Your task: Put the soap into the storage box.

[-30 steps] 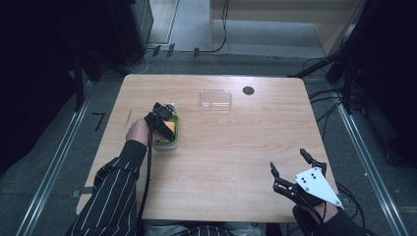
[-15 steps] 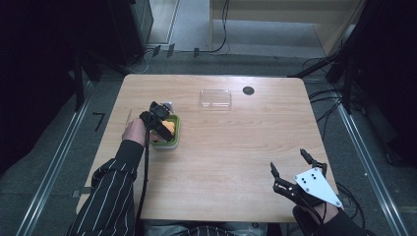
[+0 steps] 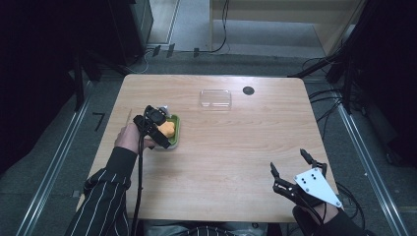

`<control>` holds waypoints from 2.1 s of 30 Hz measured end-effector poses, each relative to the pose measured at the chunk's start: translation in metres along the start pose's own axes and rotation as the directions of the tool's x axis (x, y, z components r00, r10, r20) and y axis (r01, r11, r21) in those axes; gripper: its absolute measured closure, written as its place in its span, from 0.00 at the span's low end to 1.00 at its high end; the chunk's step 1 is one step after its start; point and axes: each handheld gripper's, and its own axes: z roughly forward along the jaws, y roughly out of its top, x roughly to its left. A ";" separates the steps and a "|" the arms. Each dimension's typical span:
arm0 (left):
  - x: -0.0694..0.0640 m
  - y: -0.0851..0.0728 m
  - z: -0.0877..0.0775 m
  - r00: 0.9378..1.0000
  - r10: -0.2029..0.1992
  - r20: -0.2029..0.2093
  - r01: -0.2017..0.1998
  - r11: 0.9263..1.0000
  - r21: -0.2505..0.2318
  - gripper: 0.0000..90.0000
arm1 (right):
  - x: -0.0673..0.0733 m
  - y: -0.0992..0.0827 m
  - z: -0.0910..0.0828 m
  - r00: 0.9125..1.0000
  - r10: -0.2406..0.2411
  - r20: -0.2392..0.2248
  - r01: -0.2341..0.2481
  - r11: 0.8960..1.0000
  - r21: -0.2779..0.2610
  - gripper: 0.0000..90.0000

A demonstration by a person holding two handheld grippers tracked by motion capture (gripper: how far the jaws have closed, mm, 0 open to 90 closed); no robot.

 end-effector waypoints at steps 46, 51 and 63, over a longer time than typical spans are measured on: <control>-0.064 -0.102 0.005 0.997 0.021 0.080 -0.028 0.996 0.082 0.01 | 0.001 0.000 0.000 1.000 -0.007 -0.003 0.007 1.000 0.002 0.15; -0.065 -0.113 0.009 0.996 0.006 0.085 -0.013 0.996 0.089 0.00 | 0.001 0.000 0.000 1.000 -0.007 -0.003 0.007 1.000 0.003 0.15; -0.067 -0.123 0.019 0.994 -0.001 0.108 -0.010 0.995 0.103 0.00 | 0.000 0.000 -0.001 1.000 -0.003 -0.001 0.003 1.000 0.000 0.15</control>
